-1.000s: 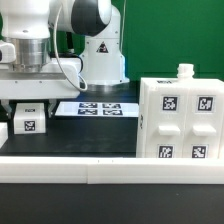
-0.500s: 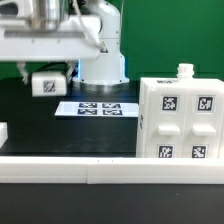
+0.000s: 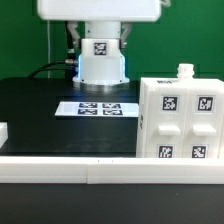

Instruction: Assemble cabinet

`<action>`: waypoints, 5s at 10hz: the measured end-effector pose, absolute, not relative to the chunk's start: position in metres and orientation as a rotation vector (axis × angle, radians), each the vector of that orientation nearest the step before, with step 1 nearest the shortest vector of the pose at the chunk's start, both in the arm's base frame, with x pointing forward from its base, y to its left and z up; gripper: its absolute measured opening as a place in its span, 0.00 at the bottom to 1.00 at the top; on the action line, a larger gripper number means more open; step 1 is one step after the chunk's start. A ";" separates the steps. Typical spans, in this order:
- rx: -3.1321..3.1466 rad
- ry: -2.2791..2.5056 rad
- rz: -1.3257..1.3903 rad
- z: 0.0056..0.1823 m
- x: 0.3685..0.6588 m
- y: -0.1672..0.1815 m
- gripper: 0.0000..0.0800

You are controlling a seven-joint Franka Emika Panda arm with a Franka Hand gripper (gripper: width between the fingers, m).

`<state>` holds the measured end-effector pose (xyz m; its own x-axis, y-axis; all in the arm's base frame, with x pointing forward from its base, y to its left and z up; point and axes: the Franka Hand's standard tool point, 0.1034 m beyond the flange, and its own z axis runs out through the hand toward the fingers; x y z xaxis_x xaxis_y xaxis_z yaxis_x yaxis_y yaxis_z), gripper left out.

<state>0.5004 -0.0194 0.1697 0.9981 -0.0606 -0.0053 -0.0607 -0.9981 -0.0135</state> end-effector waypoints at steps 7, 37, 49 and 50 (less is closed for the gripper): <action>-3.137 0.141 0.065 0.174 0.537 0.009 0.70; -3.102 -0.125 -0.127 0.159 0.621 0.081 0.70; -2.934 0.915 -0.107 0.159 0.621 0.082 0.70; -2.900 1.002 -0.112 0.158 0.621 0.081 0.70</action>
Offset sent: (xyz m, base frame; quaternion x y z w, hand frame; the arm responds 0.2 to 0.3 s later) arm 0.0000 0.0000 0.0000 0.0000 0.0000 0.0000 1.0000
